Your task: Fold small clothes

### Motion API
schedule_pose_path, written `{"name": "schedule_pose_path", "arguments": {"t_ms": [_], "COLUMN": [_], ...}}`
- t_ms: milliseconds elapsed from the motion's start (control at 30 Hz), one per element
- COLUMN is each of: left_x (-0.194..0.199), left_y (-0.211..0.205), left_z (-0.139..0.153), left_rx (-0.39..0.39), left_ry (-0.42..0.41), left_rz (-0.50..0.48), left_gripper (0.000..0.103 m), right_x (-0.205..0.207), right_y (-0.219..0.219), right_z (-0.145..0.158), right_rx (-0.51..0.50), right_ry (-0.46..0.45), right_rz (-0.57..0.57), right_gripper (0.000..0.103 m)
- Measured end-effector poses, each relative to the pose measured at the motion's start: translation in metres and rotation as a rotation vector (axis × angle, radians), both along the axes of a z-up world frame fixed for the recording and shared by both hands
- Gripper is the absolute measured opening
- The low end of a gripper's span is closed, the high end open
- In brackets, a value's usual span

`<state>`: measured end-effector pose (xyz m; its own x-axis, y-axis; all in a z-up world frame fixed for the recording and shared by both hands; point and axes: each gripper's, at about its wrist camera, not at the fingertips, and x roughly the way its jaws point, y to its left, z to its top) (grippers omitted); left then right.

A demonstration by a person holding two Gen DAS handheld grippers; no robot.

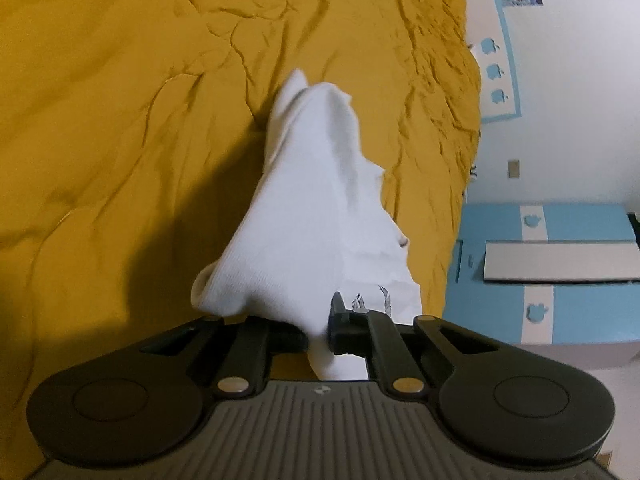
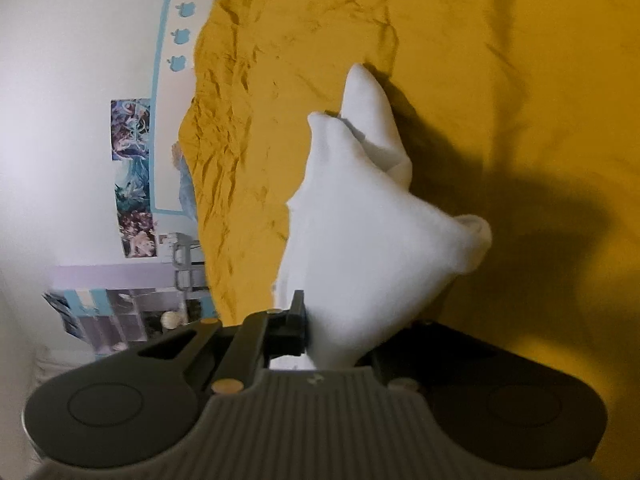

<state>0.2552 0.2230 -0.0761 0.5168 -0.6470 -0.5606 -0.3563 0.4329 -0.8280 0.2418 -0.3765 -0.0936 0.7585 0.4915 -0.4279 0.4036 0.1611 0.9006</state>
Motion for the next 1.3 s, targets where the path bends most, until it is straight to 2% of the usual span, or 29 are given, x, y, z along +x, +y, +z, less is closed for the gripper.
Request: {"name": "schedule_pose_path", "arguments": {"t_ms": [67, 267, 467, 500, 633, 733, 800, 867, 933, 1000, 1067, 1100, 1133, 1200, 1233, 1300], "left_x": [-0.013, -0.059, -0.108, -0.115, -0.134, -0.140, -0.144, -0.149, -0.157, -0.167, -0.174, -0.175, -0.173, -0.160, -0.149, -0.116], "left_y": [0.000, -0.005, -0.009, -0.008, 0.005, 0.011, 0.013, 0.011, 0.008, 0.010, 0.014, 0.015, 0.016, 0.016, 0.015, 0.009], "left_z": [0.005, 0.010, 0.008, 0.007, -0.009, -0.026, -0.028, -0.018, -0.007, 0.008, 0.030, 0.048, 0.061, 0.092, 0.104, 0.123], "left_rx": [0.006, 0.074, 0.071, 0.066, 0.057, 0.076, 0.087, 0.159, 0.265, 0.367, 0.409, 0.427, 0.447, 0.530, 0.567, 0.635], "left_ry": [0.006, 0.038, 0.055, 0.051, 0.061, 0.077, 0.037, 0.000, -0.012, -0.006, -0.034, -0.092, -0.136, -0.231, -0.271, -0.293], "left_rz": [-0.028, -0.101, -0.113, -0.112, -0.083, -0.062, -0.093, -0.148, -0.225, -0.262, -0.283, -0.293, -0.292, -0.281, -0.277, -0.285], "left_gripper": [0.009, 0.009, 0.008, 0.006, 0.005, 0.005, 0.006, 0.009, 0.010, 0.016, 0.018, 0.026, 0.036, 0.047, 0.050, 0.050], "right_x": [-0.010, -0.063, -0.123, -0.130, -0.159, -0.166, -0.169, -0.171, -0.180, -0.193, -0.210, -0.217, -0.223, -0.225, -0.220, -0.205], "right_y": [-0.004, -0.017, -0.021, -0.021, -0.023, -0.020, -0.020, -0.023, -0.033, -0.048, -0.065, -0.073, -0.078, -0.083, -0.085, -0.084], "right_z": [0.007, 0.023, 0.027, 0.025, 0.014, 0.000, -0.010, -0.013, -0.008, 0.005, 0.027, 0.040, 0.054, 0.078, 0.089, 0.103], "right_rx": [0.033, 0.018, -0.017, -0.023, -0.010, -0.103, -0.127, -0.114, -0.124, -0.226, -0.367, -0.433, -0.506, -0.623, -0.662, -0.693], "right_ry": [0.032, 0.131, 0.104, 0.099, 0.101, 0.126, 0.142, 0.134, 0.142, 0.157, 0.151, 0.125, 0.089, 0.016, -0.022, -0.082], "right_rz": [0.013, 0.106, 0.157, 0.162, 0.168, 0.195, 0.208, 0.213, 0.230, 0.243, 0.226, 0.217, 0.217, 0.226, 0.237, 0.257], "right_gripper": [0.004, 0.004, 0.004, 0.004, 0.004, 0.007, 0.010, 0.016, 0.030, 0.037, 0.038, 0.039, 0.045, 0.056, 0.060, 0.063]}}
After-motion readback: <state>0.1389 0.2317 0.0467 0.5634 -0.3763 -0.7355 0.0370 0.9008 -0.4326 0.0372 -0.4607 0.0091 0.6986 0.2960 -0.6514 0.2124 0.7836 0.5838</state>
